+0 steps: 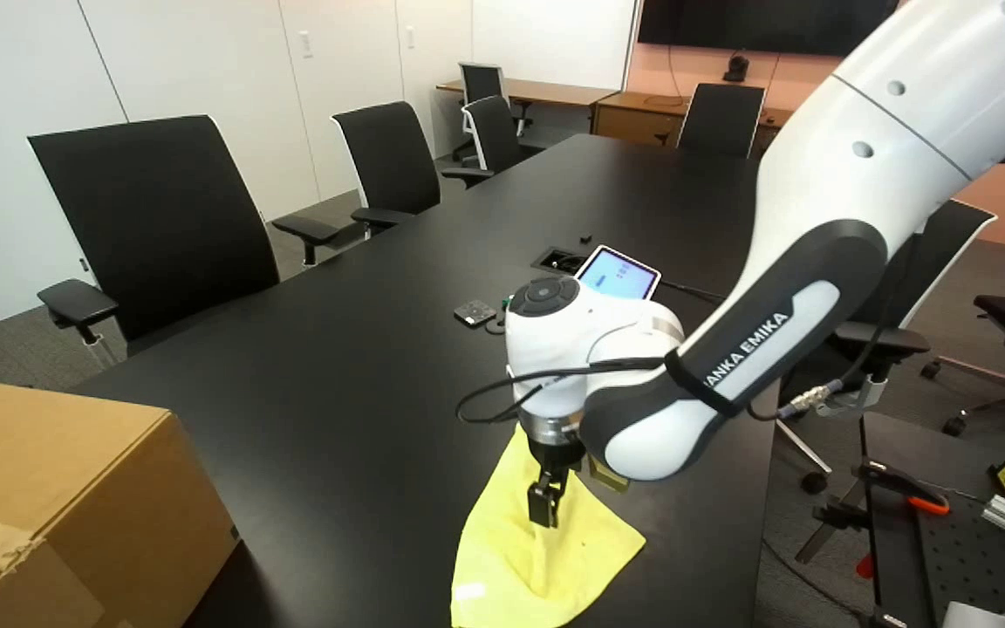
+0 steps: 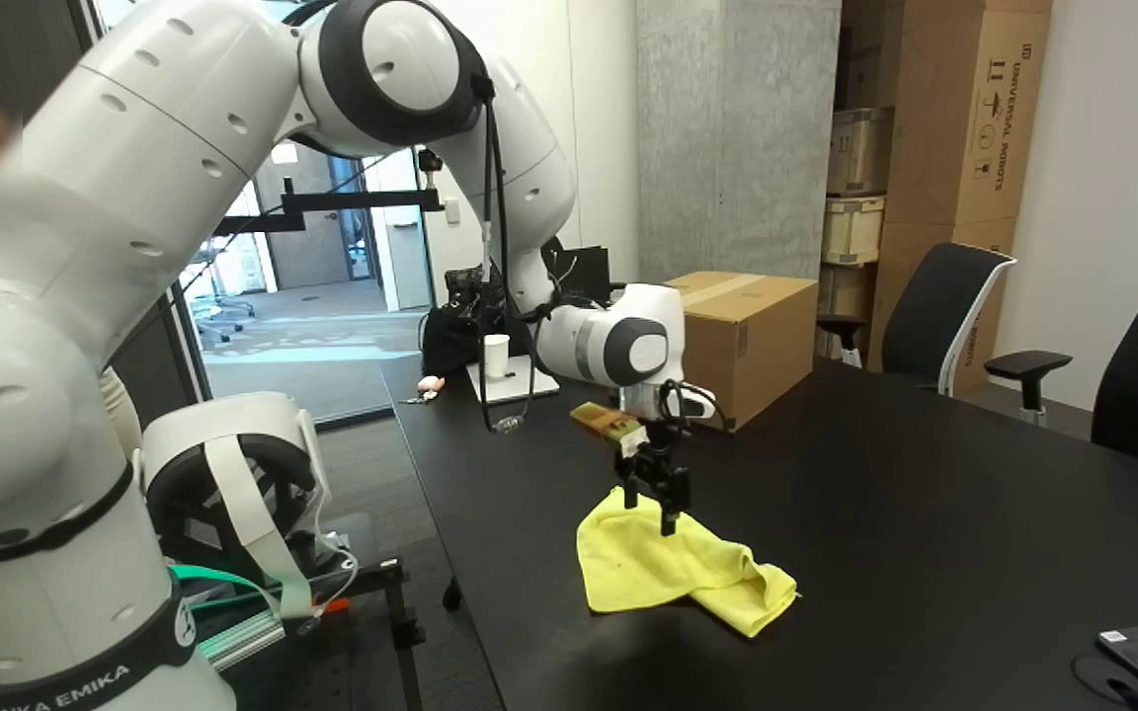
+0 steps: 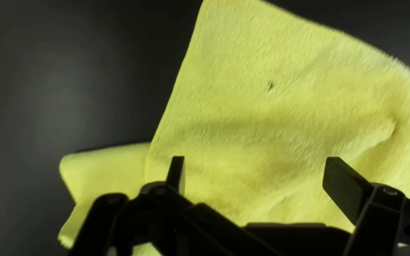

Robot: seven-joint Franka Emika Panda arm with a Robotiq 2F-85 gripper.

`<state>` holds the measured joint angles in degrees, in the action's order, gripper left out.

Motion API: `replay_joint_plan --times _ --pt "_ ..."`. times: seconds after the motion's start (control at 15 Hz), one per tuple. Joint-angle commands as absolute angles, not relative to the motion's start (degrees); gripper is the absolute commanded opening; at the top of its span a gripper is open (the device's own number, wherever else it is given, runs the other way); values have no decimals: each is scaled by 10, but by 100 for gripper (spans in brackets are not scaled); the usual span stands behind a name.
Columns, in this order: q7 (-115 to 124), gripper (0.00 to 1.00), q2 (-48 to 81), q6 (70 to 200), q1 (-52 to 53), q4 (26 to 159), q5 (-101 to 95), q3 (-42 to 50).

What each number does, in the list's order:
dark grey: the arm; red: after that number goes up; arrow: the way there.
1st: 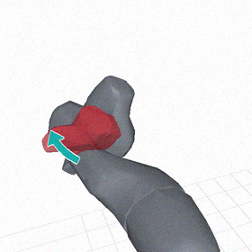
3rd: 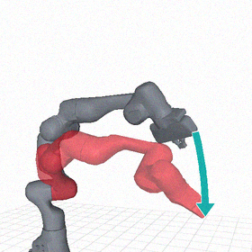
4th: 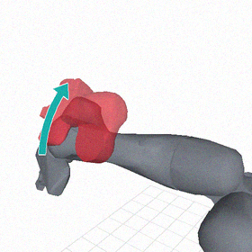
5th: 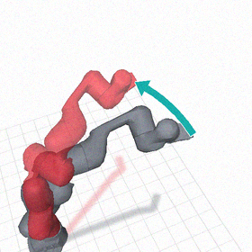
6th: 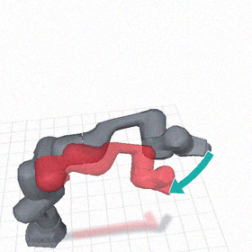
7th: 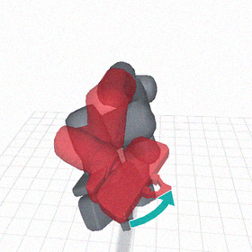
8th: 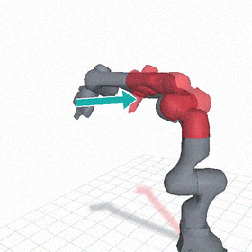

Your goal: Fold the towel from bottom to top.

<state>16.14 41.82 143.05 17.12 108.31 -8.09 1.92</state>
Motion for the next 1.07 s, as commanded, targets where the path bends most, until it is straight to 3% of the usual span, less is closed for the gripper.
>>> replay_joint_plan --times 0.0,1.0 --pt "159 100 368 1409 179 1172 -72 -11" --pt "165 100 407 1596 180 1253 -65 -7"
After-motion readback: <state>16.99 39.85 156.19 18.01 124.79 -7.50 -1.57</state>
